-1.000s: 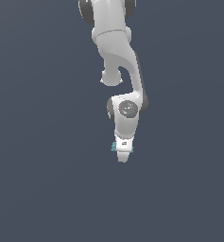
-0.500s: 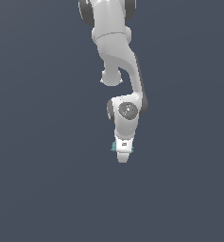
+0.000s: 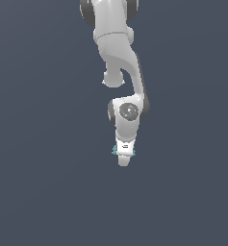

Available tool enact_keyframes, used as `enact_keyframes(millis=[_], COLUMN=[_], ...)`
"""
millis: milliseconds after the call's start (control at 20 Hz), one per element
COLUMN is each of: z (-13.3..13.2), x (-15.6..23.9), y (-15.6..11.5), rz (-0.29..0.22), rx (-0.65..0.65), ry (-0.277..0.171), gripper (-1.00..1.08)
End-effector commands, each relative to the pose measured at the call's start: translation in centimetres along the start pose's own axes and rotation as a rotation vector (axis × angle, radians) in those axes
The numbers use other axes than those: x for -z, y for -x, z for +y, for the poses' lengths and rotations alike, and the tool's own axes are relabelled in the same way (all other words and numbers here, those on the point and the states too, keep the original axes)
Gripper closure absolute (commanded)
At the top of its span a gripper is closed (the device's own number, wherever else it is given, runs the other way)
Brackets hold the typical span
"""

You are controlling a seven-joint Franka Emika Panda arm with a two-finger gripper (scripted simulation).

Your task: Pick up the object and move it to a goal position.

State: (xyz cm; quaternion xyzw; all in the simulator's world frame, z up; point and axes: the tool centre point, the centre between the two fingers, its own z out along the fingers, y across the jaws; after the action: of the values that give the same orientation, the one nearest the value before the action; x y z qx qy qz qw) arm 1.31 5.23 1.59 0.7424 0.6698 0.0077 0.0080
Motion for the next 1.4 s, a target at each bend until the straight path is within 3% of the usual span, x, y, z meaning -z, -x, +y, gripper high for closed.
enact_keyframes(millis=[0, 200, 400, 900, 1350], z=[0.8, 2.9, 5.7, 13.1, 16.0], x=[0.6, 2.1, 4.6, 14.8, 23.4], y=[0.7, 2.5, 5.1, 14.2, 21.0], rz=[0.001, 0.003, 0.006, 0.018, 0.032], rx=[-0.003, -0.008, -0.016, -0.045, -0.067], ry=[0.025, 0.094, 0.192, 0.528, 0.773], gripper=[1.08, 1.08, 1.08, 1.08, 1.08])
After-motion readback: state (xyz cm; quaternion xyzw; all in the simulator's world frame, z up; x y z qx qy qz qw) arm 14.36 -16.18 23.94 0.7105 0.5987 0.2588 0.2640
